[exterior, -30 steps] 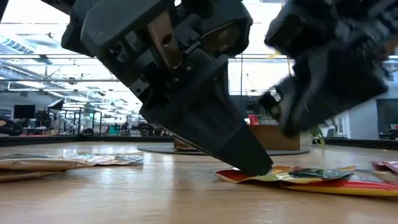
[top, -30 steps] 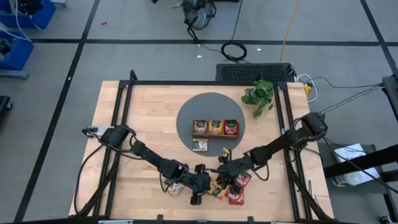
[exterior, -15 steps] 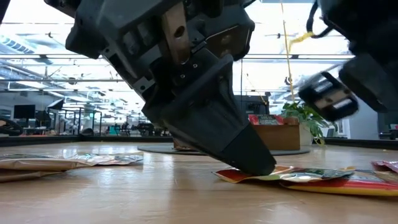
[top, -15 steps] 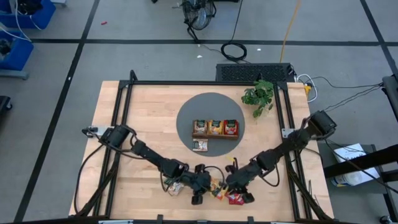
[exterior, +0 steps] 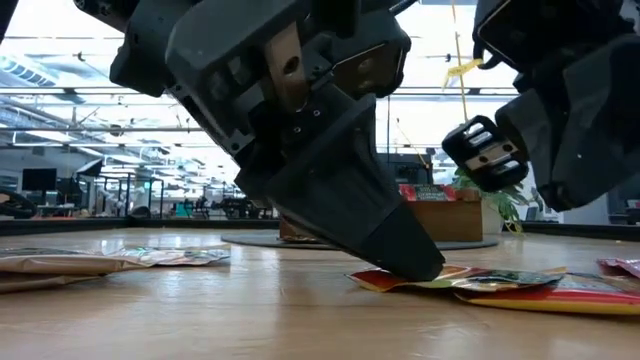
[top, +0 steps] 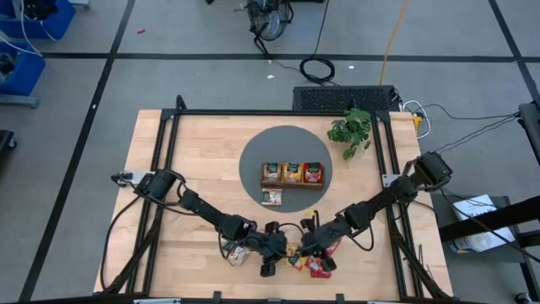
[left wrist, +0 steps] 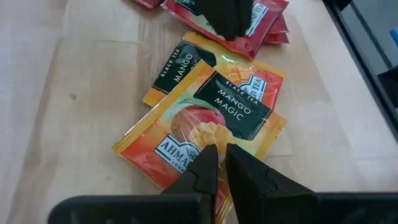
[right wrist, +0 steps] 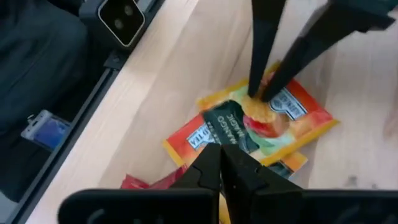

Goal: Pick & Place Tea
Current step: Put the left orange tea packet into the middle section of the wooden organizer

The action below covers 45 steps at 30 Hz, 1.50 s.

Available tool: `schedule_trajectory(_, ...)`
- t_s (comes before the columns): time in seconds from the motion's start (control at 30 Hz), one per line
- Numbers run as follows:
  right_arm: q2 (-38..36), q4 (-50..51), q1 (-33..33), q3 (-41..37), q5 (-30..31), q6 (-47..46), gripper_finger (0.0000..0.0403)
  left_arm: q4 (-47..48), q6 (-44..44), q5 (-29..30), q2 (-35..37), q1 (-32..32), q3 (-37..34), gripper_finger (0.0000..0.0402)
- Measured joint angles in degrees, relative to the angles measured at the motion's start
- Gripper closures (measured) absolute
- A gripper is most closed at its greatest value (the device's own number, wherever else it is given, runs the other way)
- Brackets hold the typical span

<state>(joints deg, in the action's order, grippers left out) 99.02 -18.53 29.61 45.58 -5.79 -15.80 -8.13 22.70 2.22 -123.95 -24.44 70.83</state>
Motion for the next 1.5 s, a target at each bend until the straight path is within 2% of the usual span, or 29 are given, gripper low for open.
schedule_trajectory(0.13, 0.9, -1.9, 0.0, 0.0, -0.2, 0.2, 0.0402, 1.7, -4.6, 0.3, 2.8, -0.5, -0.3, 0.0360)
schedule_trajectory(0.27, 2.5, -4.1, 0.5, 0.0, -0.1, 2.6, 0.0402, 2.9, -7.0, 3.3, 3.7, -0.4, -0.3, 0.0360)
schedule_trajectory(0.5, 5.1, -8.4, 0.5, 0.0, 0.1, 3.5, 0.0403, 1.8, -7.7, 0.5, 3.7, 1.2, -0.2, 0.0360)
schedule_trajectory(0.63, 5.9, -8.7, 0.0, 0.0, 0.7, 3.5, 0.0403, 1.6, -5.5, 0.8, 3.7, 1.5, -0.2, 0.0360)
schedule_trajectory(0.83, 5.9, -8.7, -0.3, 0.0, 8.7, 3.6, 0.0403, 2.6, -1.0, 5.3, 3.8, 2.9, -0.1, 0.0360)
schedule_trajectory(1.4, 5.9, -2.3, -4.5, 0.0, 9.0, 3.2, 0.0403, 7.8, 3.3, 5.6, 4.1, 2.6, 0.1, 0.0360)
schedule_trajectory(1.5, 5.8, -1.5, -5.2, 0.0, 10.9, 3.4, 0.0403, 8.2, 4.7, 5.8, 4.1, 1.9, 0.1, 0.0360)
